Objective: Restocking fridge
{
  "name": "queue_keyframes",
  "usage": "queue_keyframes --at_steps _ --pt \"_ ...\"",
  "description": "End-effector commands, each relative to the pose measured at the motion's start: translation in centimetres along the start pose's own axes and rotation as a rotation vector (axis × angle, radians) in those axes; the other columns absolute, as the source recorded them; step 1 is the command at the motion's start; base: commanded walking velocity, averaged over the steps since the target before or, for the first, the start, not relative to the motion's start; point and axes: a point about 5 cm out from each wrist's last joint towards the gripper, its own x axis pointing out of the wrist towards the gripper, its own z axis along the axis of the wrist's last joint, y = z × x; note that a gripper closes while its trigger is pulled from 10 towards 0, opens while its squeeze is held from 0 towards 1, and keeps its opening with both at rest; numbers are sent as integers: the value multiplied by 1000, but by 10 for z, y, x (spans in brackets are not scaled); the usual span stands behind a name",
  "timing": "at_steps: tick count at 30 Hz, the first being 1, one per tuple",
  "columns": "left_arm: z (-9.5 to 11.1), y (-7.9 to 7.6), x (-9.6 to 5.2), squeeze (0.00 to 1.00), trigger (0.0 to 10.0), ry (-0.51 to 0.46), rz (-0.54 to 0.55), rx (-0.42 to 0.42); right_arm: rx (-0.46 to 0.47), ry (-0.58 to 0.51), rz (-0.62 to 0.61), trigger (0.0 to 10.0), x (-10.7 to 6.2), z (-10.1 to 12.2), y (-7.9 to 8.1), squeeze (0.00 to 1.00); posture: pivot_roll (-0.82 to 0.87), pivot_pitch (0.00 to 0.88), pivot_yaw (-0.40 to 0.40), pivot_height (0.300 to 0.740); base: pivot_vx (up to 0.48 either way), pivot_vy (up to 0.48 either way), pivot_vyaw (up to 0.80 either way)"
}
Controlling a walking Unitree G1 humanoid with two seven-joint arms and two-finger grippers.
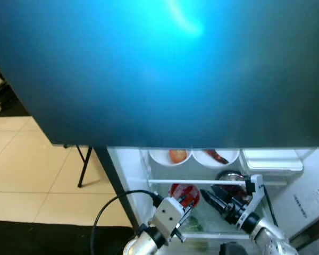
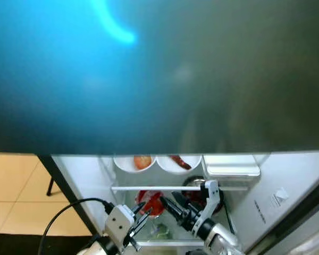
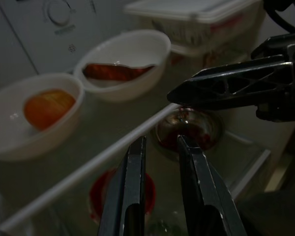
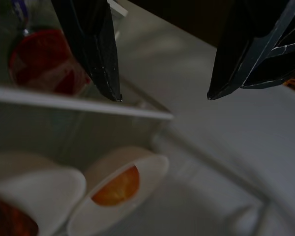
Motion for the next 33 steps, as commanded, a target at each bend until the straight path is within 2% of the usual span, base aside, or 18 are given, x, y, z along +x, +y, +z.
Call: queue_keyframes --at_steps 1,6,10,20,25,33 --pt "2 5 -2 0 10000 -10 -4 16 15 -2 4 10000 -1 -2 0 0 -28 0 10 681 0 0 0" --pt "3 6 -2 0 10000 -15 -9 13 11 7 -1 10000 -2 -3 0 0 -28 0 10 706 0 0 0" --pt "4 5 -1 0 10000 -15 -16 12 -3 41 -25 10000 -1 -7 -1 0 -29 0 10 706 0 0 0" --pt "3 3 -1 0 10000 -12 -28 16 7 41 -21 10000 -2 -8 -1 0 -27 0 8 706 0 0 0" --pt "-2 3 1 0 10000 48 -14 20 8 47 -29 10000 -2 -8 -3 0 -25 0 6 706 0 0 0" --pt "-3 2 3 0 10000 58 -18 28 11 62 -47 10000 -3 -11 -5 0 -26 0 6 706 -451 0 0"
